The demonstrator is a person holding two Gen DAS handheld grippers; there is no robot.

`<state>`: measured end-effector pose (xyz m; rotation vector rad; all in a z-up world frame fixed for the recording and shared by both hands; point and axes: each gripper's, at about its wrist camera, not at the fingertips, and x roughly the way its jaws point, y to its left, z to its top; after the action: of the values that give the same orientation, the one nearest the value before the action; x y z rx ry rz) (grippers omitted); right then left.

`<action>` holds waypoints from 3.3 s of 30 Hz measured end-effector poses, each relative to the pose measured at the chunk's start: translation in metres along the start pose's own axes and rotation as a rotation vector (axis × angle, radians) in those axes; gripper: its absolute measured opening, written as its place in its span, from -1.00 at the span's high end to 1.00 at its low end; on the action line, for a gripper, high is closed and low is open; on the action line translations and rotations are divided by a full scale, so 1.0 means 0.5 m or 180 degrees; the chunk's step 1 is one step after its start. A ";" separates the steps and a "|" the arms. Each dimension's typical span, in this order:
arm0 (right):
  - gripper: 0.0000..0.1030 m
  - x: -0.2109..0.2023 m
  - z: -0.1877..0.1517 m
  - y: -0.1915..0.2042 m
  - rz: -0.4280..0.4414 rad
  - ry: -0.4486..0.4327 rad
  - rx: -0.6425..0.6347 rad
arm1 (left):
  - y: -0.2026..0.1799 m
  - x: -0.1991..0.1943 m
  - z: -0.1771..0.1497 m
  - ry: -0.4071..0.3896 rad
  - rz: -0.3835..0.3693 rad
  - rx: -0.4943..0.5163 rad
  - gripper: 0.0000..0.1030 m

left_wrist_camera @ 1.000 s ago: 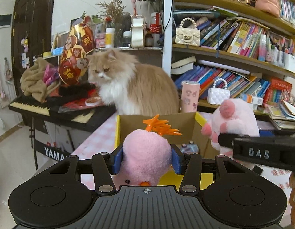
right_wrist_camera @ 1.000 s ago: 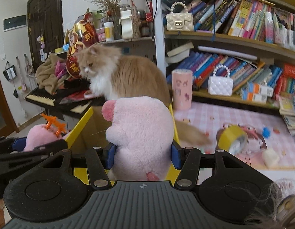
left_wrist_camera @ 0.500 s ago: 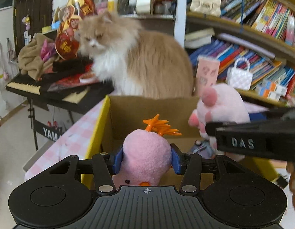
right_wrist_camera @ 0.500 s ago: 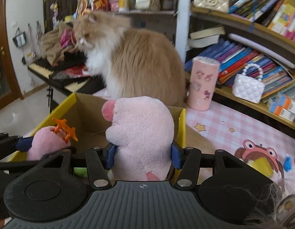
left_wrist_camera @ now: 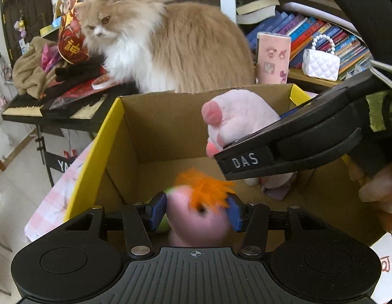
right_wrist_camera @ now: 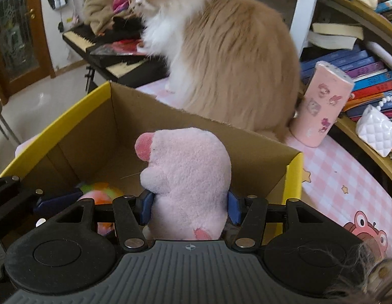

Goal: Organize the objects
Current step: 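Drop the pink bunny and pink pig into the yellow box, opening both tools, then withdraw both tools from the box toward the tape and clip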

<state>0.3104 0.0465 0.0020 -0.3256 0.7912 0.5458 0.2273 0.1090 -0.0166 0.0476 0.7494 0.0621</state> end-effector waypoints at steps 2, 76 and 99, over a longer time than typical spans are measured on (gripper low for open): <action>-0.10 0.002 0.002 -0.001 0.0030 0.0002 0.0001 | -0.002 -0.003 0.001 -0.0040 0.0012 0.0013 -0.27; -0.38 -0.471 -0.548 0.200 -0.1515 -0.0381 0.1636 | -0.057 -0.357 -0.313 -0.0193 -0.0591 0.0269 -0.76; -0.40 -0.490 -0.610 -0.044 -0.1786 -0.0245 0.2053 | -0.303 -0.274 -0.218 -0.0115 -0.0870 0.0646 -0.76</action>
<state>0.0049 -0.1979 -0.0169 0.0782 0.7196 -0.2310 0.0587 -0.0501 -0.0132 0.1387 0.7183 -0.2748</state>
